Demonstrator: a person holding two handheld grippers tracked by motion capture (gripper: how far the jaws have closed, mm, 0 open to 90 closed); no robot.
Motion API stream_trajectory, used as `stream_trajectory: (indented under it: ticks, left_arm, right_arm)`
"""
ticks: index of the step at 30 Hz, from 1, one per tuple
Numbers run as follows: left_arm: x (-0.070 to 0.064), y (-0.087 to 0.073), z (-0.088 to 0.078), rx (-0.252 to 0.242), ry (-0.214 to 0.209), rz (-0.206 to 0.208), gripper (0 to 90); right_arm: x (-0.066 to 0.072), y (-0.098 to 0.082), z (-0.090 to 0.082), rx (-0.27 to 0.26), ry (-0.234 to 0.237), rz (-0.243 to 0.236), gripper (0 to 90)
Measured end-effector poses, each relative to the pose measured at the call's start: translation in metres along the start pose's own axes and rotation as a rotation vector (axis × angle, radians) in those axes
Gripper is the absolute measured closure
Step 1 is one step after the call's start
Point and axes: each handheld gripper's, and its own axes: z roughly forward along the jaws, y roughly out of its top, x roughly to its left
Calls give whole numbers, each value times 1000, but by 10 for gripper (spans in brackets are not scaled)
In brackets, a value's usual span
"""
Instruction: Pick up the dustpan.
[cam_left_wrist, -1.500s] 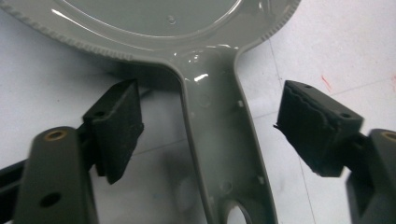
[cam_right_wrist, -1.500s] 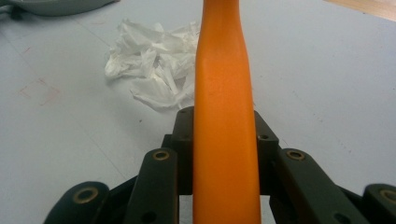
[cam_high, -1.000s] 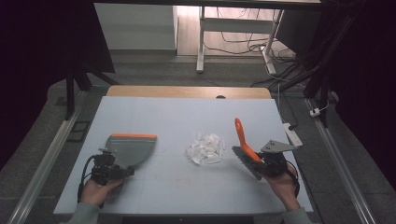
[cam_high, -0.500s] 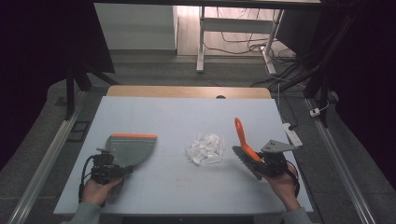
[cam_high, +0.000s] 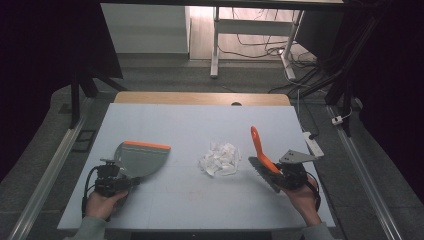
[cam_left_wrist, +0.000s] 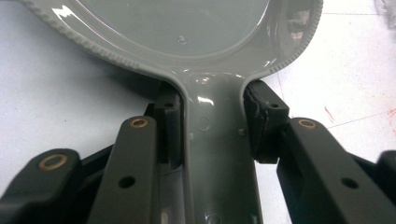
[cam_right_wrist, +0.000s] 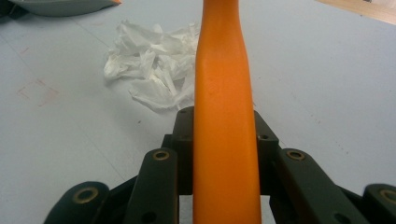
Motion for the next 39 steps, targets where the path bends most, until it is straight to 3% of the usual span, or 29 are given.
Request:
stream_trajectory:
  ticks: [9,18,26,39]
  left_arm:
    - [0,0,-4,-34,-1,35,615]
    - [7,1,-12,-90,-58,93,615]
    - [10,2,-16,-116,-74,129,615]
    - [8,3,-28,-163,-125,229,615]
  right_arm:
    - [0,1,-1,-10,-2,1,705]
    - [1,2,-2,-25,-3,6,705]
    - [1,3,-2,-31,-11,9,705]
    - [-1,5,-5,-48,-16,20,705]
